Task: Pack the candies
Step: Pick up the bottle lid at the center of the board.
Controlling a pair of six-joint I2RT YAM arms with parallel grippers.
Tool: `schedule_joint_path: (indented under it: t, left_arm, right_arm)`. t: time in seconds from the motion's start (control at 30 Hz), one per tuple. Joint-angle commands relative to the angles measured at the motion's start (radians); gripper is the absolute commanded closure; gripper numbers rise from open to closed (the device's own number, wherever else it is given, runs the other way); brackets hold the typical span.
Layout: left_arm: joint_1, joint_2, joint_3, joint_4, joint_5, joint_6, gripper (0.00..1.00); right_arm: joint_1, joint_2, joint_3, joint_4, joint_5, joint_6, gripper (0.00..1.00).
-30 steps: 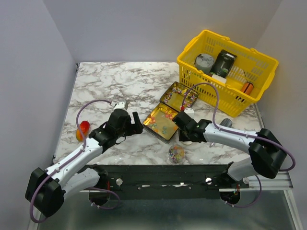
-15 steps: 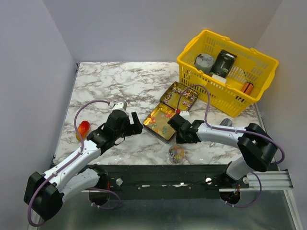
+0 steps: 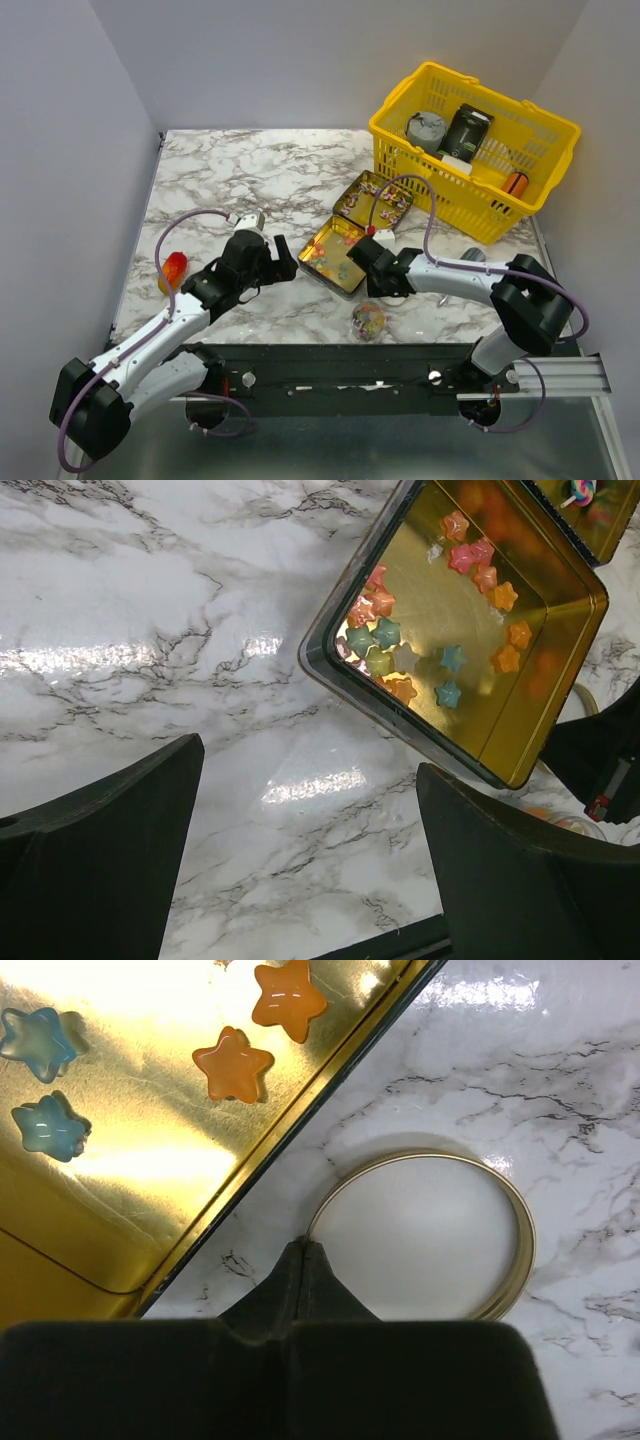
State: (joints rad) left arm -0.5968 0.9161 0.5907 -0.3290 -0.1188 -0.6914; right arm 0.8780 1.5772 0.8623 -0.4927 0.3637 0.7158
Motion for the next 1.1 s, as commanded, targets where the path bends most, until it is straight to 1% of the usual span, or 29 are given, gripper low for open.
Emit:
schedule_joint_path:
  t: [0.0, 0.1, 0.13, 0.17, 0.2, 0.27, 0.3, 0.37, 0.4, 0.43, 0.5, 0.53, 0.63, 0.67, 0.7, 0.73, 0.77, 0.83, 0.87, 0.93, 0.97, 1.07]
  left_arm:
    - [0.003, -0.023, -0.025, 0.037, 0.011, 0.018, 0.01]
    - [0.002, -0.028, -0.034, 0.071, 0.039, 0.021, 0.01]
    - [0.003, -0.026, -0.035, 0.082, 0.072, 0.023, 0.01]
    - [0.002, -0.023, -0.035, 0.094, 0.091, 0.03, 0.01]
    - [0.002, -0.017, -0.032, 0.116, 0.112, 0.032, 0.01]
    - [0.002, -0.011, -0.029, 0.145, 0.19, 0.042, 0.01]
    - [0.0, -0.007, -0.028, 0.162, 0.223, 0.044, 0.01]
    - [-0.003, 0.0, -0.028, 0.224, 0.307, 0.049, 0.01]
    - [-0.006, 0.001, -0.031, 0.275, 0.326, 0.047, 0.01]
    - [-0.015, 0.003, -0.031, 0.298, 0.346, 0.049, 0.01]
    - [-0.027, 0.012, -0.029, 0.379, 0.436, 0.061, 0.01]
    - [-0.046, 0.012, -0.028, 0.402, 0.461, 0.075, 0.01]
    - [-0.086, 0.01, -0.02, 0.494, 0.533, 0.121, 0.01]
    - [-0.11, 0.009, -0.017, 0.517, 0.55, 0.131, 0.01]
    - [-0.121, 0.001, -0.014, 0.536, 0.598, 0.142, 0.01]
    - [-0.129, -0.006, -0.017, 0.583, 0.62, 0.154, 0.01]
    - [-0.144, -0.014, -0.017, 0.606, 0.645, 0.177, 0.01]
    - [-0.155, -0.046, -0.023, 0.654, 0.7, 0.207, 0.01]
    - [-0.159, -0.052, -0.023, 0.659, 0.718, 0.242, 0.01]
    - [-0.169, -0.051, 0.003, 0.645, 0.749, 0.271, 0.01]
    - [-0.169, -0.042, 0.02, 0.633, 0.775, 0.288, 0.01]
    - [-0.187, 0.012, 0.075, 0.591, 0.85, 0.354, 0.01]
  right_arm:
    - [0.007, -0.041, -0.006, -0.04, 0.044, 0.031, 0.99]
    - [0.009, -0.164, -0.023, -0.059, 0.055, 0.03, 0.99]
    - [0.009, -0.198, -0.026, -0.07, 0.054, 0.024, 0.99]
    - [0.007, -0.279, -0.032, -0.076, 0.049, 0.016, 0.99]
    - [0.009, -0.322, -0.04, -0.084, 0.047, 0.013, 0.99]
    - [0.007, -0.417, -0.052, -0.099, 0.015, 0.004, 0.99]
    - [0.009, -0.503, -0.054, -0.102, -0.003, -0.004, 0.99]
    - [0.007, -0.592, -0.055, -0.106, -0.095, -0.038, 0.99]
    - [0.009, -0.671, -0.051, -0.107, -0.126, -0.051, 0.99]
    - [0.009, -0.706, -0.042, -0.113, -0.205, -0.062, 0.99]
    - [0.007, -0.77, -0.026, -0.125, -0.282, -0.096, 0.99]
    - [0.006, -0.817, -0.02, -0.142, -0.357, -0.104, 0.99]
    - [0.007, -0.891, 0.001, -0.164, -0.471, -0.118, 0.99]
    - [0.007, -0.907, 0.003, -0.162, -0.539, -0.121, 0.99]
    - [0.007, -0.919, 0.003, -0.158, -0.581, -0.116, 0.99]
    - [0.009, -0.933, 0.001, -0.138, -0.623, -0.116, 0.99]
    - [0.007, -0.959, -0.002, -0.126, -0.708, -0.11, 0.99]
    - [0.009, -0.98, -0.008, -0.092, -0.782, -0.107, 0.99]
    - [0.007, -1.002, -0.008, -0.086, -0.837, -0.099, 0.99]
    - [0.009, -1.017, -0.014, -0.055, -0.894, -0.093, 0.99]
    - [0.007, -1.022, -0.016, -0.044, -0.948, -0.081, 0.99]
    - [0.009, -1.025, -0.022, -0.008, -1.026, -0.072, 0.99]
